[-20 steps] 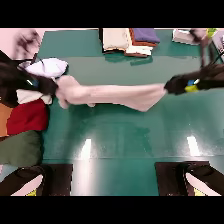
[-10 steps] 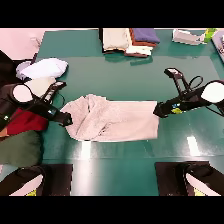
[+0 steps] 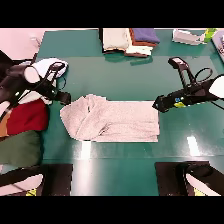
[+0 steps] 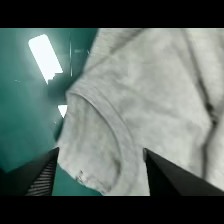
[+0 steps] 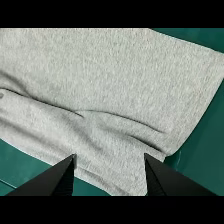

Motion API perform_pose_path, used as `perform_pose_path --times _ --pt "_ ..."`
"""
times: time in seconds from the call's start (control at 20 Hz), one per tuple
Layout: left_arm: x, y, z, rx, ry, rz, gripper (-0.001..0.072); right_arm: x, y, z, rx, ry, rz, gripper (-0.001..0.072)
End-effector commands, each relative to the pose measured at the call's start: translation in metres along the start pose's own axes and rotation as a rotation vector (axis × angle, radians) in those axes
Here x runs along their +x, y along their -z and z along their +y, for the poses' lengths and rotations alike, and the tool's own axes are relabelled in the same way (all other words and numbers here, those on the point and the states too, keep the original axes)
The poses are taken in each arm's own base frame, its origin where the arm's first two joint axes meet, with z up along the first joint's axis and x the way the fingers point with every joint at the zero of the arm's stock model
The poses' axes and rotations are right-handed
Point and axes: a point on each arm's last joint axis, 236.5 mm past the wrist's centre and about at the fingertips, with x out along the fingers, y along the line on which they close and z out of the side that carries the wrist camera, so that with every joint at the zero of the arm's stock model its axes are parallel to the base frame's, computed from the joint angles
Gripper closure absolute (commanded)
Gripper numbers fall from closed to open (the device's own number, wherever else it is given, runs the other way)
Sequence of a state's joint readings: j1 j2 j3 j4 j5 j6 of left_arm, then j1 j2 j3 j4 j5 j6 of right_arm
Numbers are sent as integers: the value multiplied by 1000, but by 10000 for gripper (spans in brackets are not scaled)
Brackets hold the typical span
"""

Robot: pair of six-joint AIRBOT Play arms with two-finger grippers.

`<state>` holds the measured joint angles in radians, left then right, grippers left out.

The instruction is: Fold the shirts.

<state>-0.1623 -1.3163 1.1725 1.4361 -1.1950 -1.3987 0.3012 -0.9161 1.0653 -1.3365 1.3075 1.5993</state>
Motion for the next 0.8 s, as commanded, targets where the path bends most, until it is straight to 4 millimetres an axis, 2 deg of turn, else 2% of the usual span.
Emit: perform_pose_path --times 0.0,0.1,0.15,0.2,0.3,0.35,0.55,0.6,0.75 --pt "52 1 8 -62 70 105 90 7 3 -2 26 0 2 234" --pt "69 6 -1 -48 118 142 91 8 0 -2 35 1 -11 235" --pt "71 4 -1 -51 119 138 93 8 -1 -2 38 1 -16 236" --pt "70 2 -1 -51 118 131 199 9 -1 -2 41 2 -12 237" --pt "63 -4 2 -36 104 120 584 15 0 -7 54 7 12 242" --pt "57 -9 3 -31 98 107 681 19 2 -12 70 15 32 243" --pt "14 -36 10 8 43 -7 681 36 10 -58 202 64 121 238" --pt "3 -41 10 12 38 -37 681 44 15 -69 236 73 156 177" --pt "-16 -45 8 19 31 -82 681 86 29 -89 299 84 235 176"
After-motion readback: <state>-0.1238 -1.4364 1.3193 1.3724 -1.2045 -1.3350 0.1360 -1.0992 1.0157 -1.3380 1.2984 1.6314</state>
